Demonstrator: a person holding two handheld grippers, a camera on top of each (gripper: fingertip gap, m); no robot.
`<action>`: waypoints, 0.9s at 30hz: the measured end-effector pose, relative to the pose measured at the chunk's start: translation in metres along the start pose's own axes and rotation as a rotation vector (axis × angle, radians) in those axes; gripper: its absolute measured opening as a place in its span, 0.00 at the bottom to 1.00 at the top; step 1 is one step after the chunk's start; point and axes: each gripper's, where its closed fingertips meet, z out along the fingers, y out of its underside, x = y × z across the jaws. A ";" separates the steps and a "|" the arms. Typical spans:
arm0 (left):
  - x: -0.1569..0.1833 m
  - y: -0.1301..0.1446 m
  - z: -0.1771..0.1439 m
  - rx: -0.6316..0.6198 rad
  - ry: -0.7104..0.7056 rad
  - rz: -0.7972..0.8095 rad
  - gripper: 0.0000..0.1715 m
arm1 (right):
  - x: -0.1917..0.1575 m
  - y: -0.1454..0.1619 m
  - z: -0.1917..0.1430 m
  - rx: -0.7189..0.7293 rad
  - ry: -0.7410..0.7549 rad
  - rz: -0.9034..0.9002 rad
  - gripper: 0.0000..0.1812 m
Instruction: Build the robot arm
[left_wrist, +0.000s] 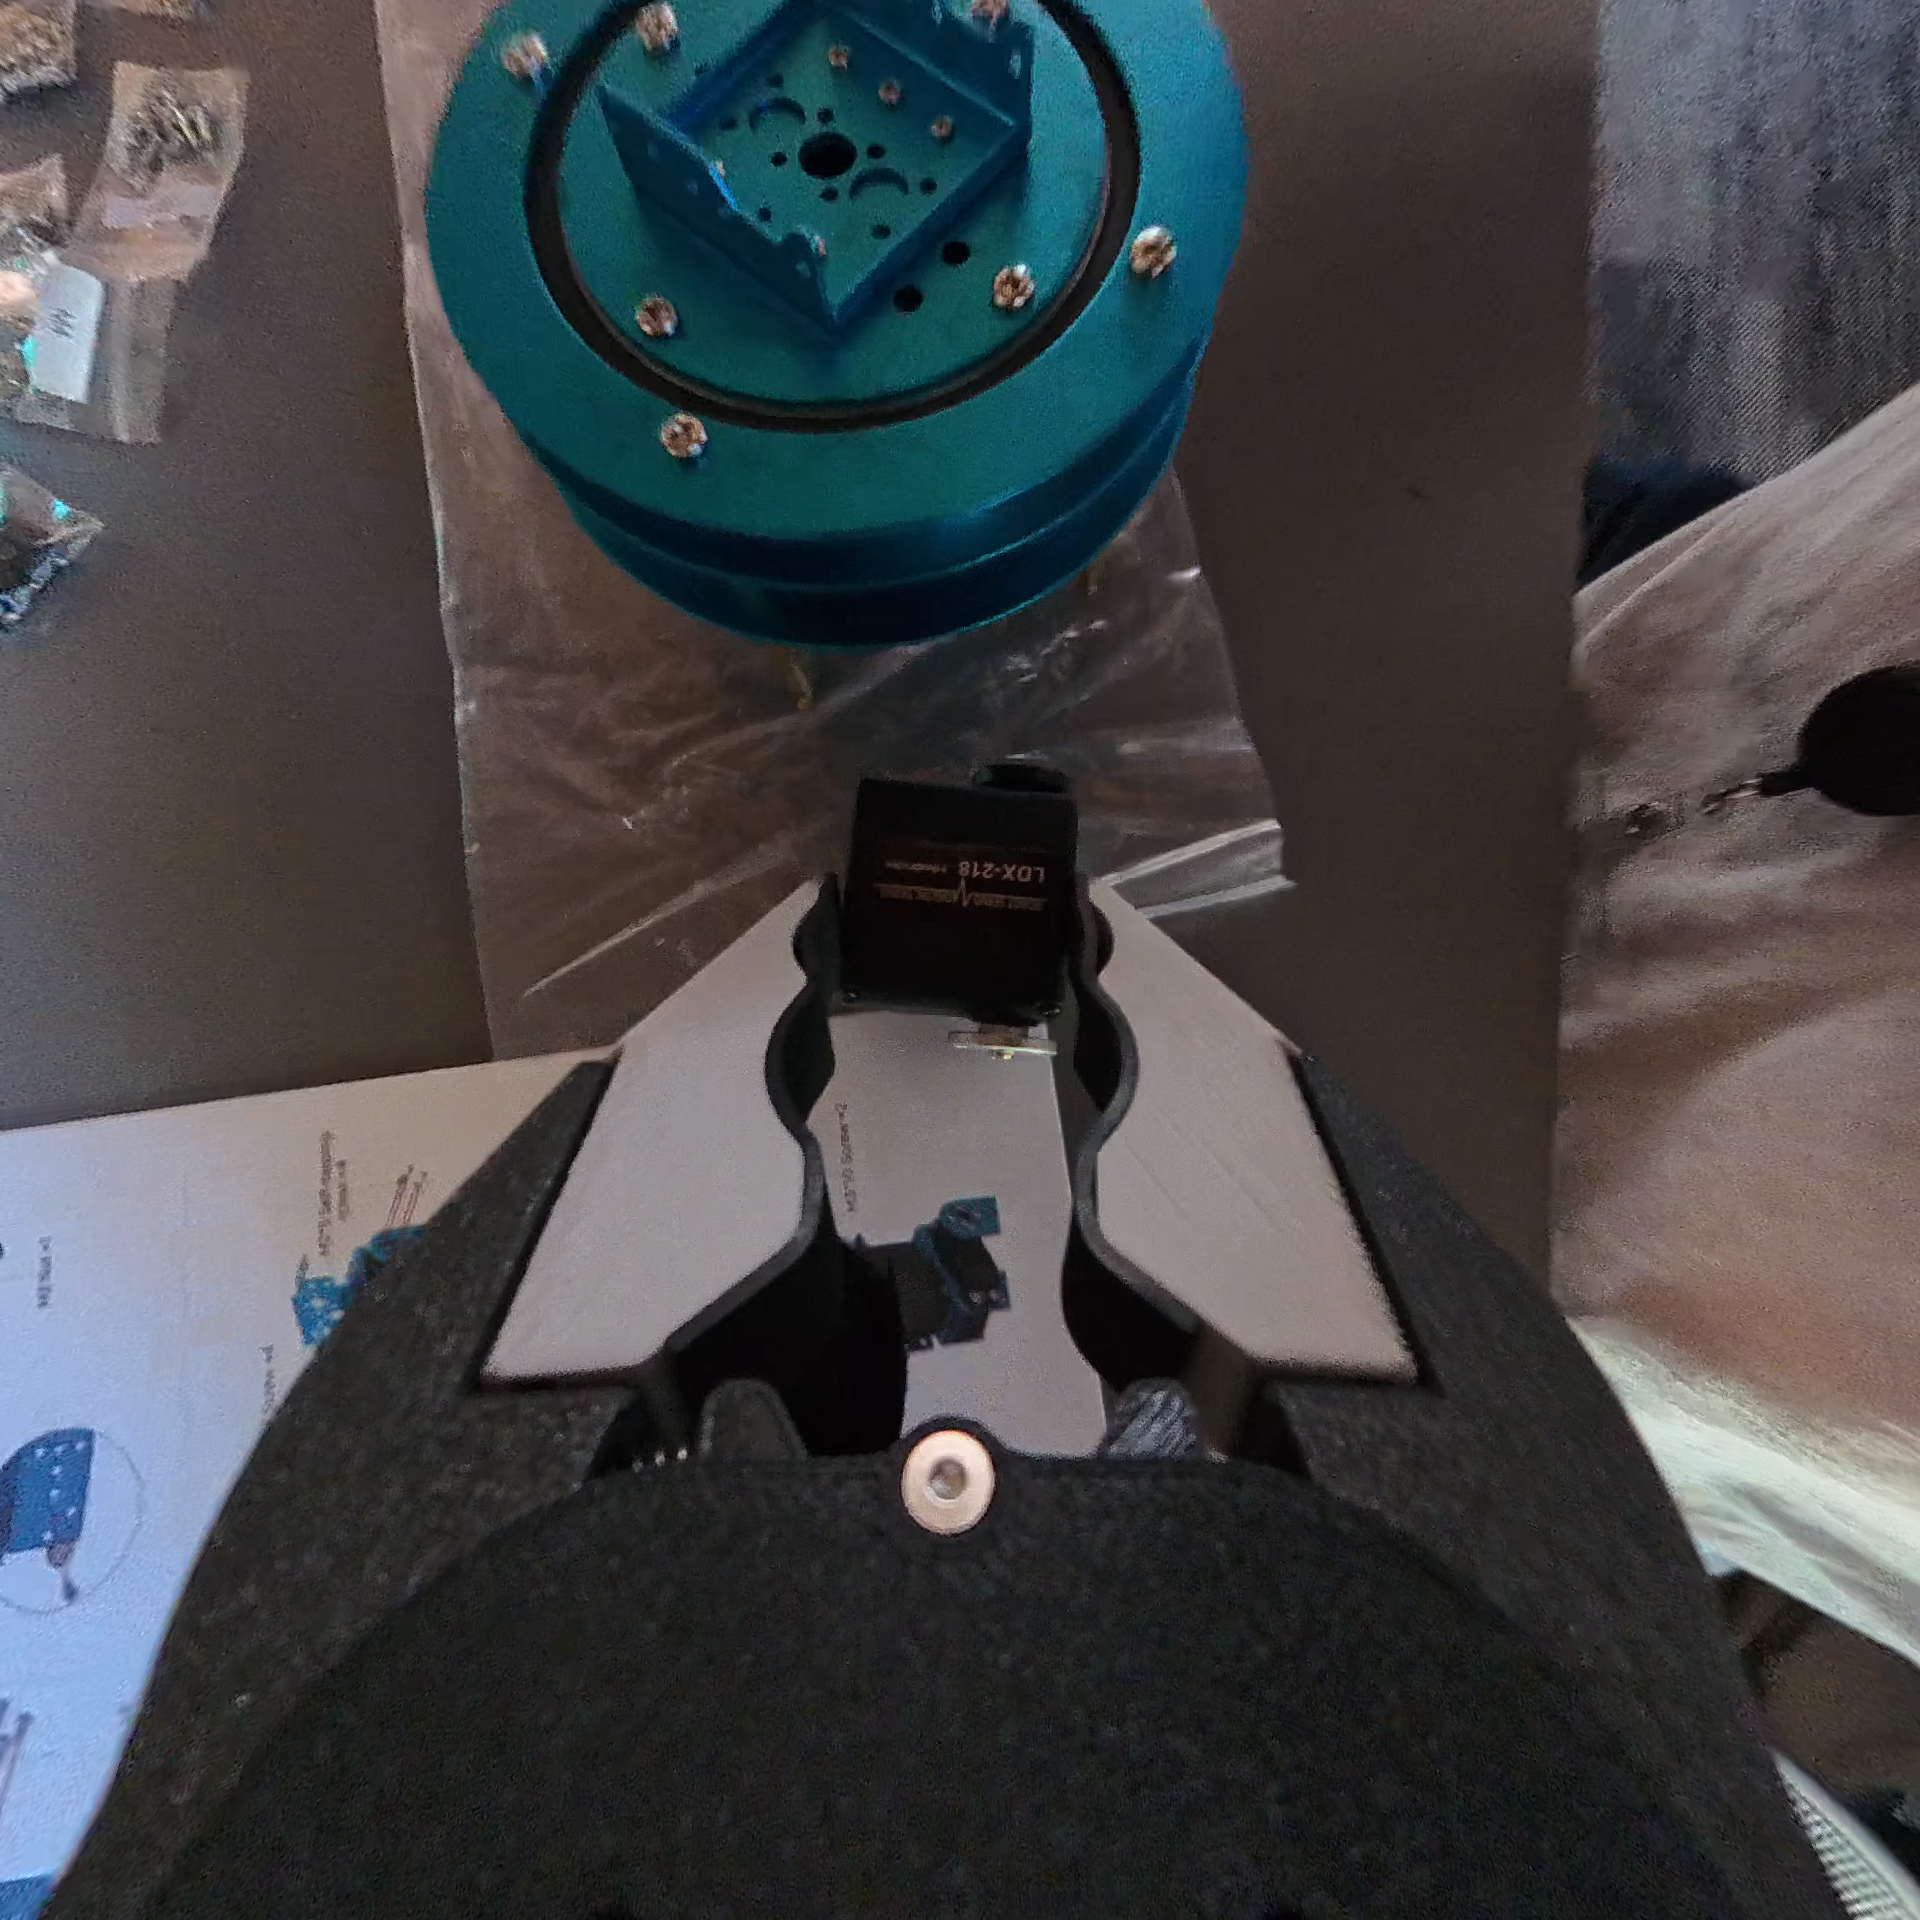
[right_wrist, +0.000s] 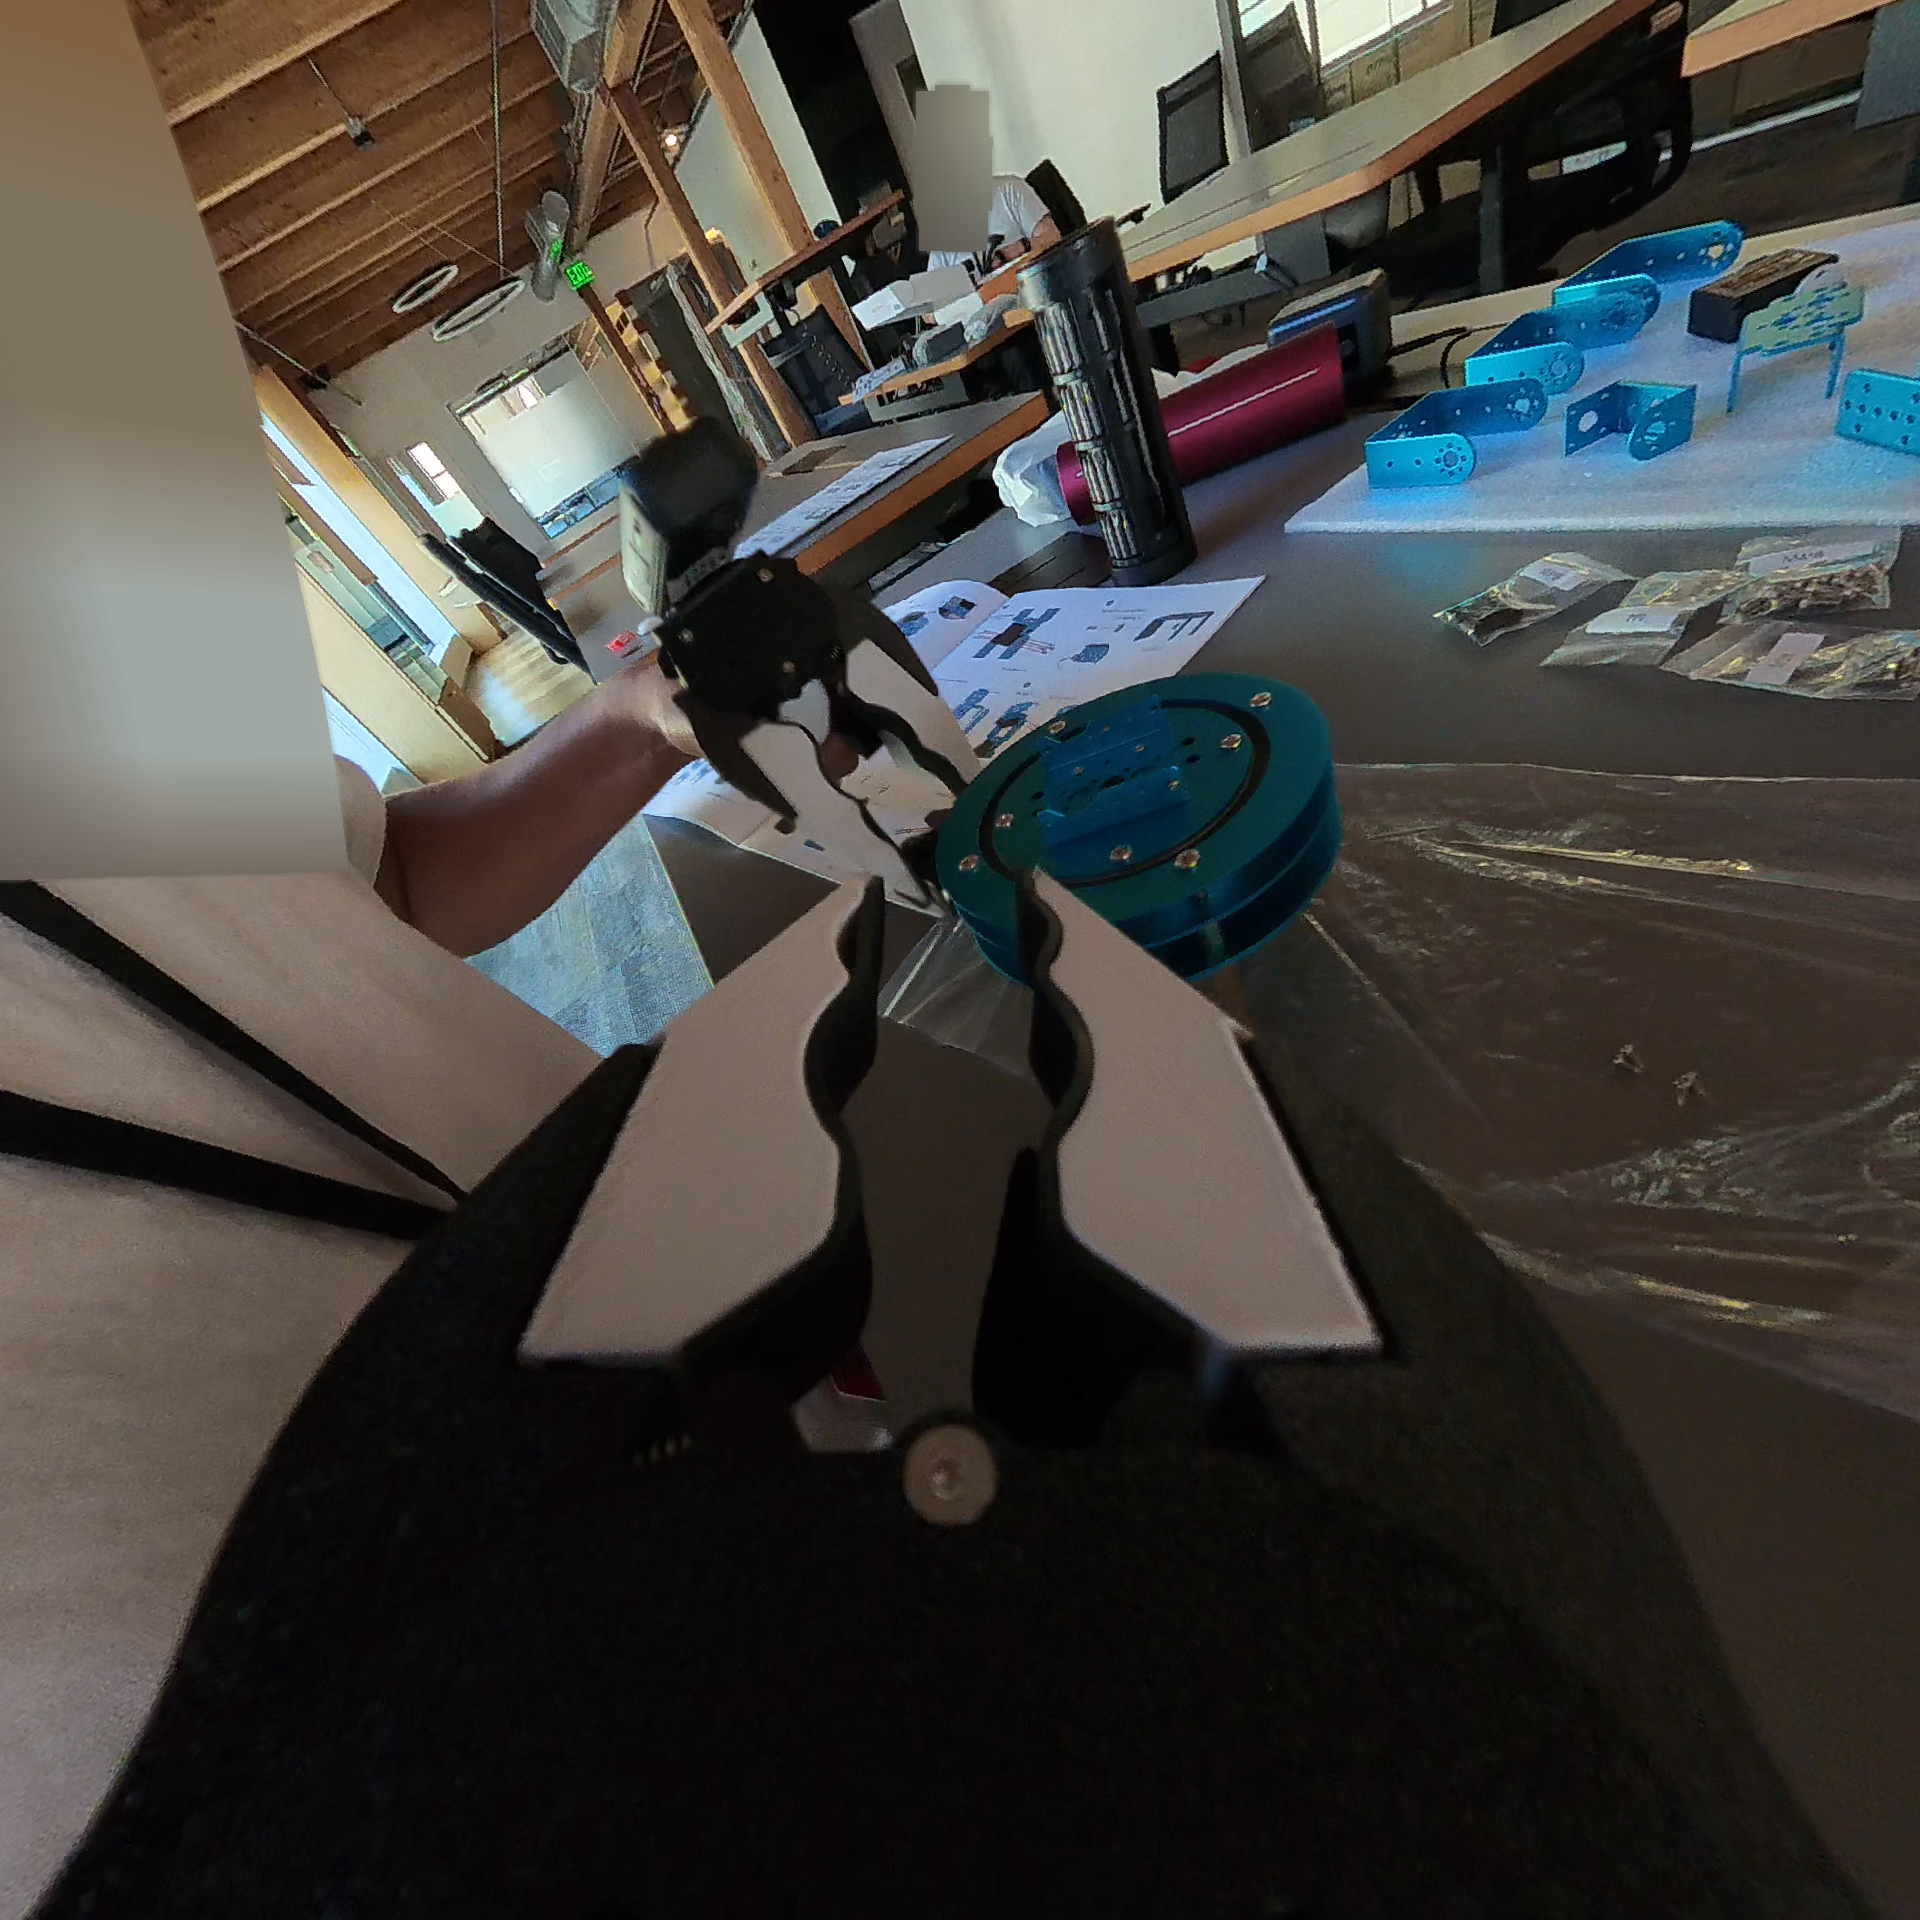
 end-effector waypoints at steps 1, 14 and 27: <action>0.002 -0.002 -0.007 0.039 0.011 -0.010 0.25 | -0.002 0.001 -0.002 0.004 0.003 -0.007 0.13; 0.015 -0.093 -0.067 0.388 0.106 0.168 0.25 | -0.004 0.022 0.021 -0.095 0.026 -0.238 0.22; -0.024 -0.132 -0.006 0.061 0.257 0.481 0.25 | 0.019 0.018 0.057 -0.107 0.097 -0.291 0.42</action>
